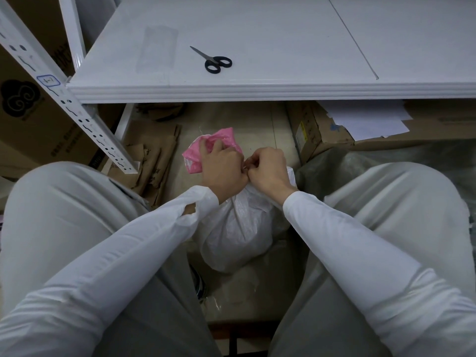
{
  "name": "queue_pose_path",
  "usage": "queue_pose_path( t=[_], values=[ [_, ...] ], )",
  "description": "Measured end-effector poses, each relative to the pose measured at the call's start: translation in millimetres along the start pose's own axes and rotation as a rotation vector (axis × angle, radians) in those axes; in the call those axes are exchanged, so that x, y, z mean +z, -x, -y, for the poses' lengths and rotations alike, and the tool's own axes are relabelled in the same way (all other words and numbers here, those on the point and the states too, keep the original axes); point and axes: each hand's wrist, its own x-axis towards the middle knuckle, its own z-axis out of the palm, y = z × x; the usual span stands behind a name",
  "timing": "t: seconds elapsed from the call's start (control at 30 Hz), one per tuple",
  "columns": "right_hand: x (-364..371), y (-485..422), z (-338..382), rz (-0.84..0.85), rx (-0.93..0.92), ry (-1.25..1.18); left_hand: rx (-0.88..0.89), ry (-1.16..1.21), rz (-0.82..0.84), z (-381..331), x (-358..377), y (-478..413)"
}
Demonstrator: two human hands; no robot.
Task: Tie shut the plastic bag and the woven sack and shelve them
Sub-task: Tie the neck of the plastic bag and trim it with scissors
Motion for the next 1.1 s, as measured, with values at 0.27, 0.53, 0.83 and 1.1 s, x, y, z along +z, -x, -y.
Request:
queue_pose_path(
  t=[0.27, 0.53, 0.83, 1.1],
  values=[
    [-20.6, -5.8, -5.5, 0.172, -0.033, -0.114, 0.023, 0.166, 0.041, 16.2, 4.9, -0.4],
    [-29.2, -8.2, -1.4, 0.189, 0.099, -0.391, 0.074, 0.218, -0.010, 23.0, 5.0, -3.0],
    [-25.9, -8.6, -5.3, 0.255, 0.006, -0.218, 0.067, 0.212, 0.000, 21.1, 5.1, -5.0],
    [-16.1, -6.0, -3.2, 0.147, -0.041, -0.177, 0.060, 0.153, -0.011, 21.9, 6.0, -4.2]
  ],
)
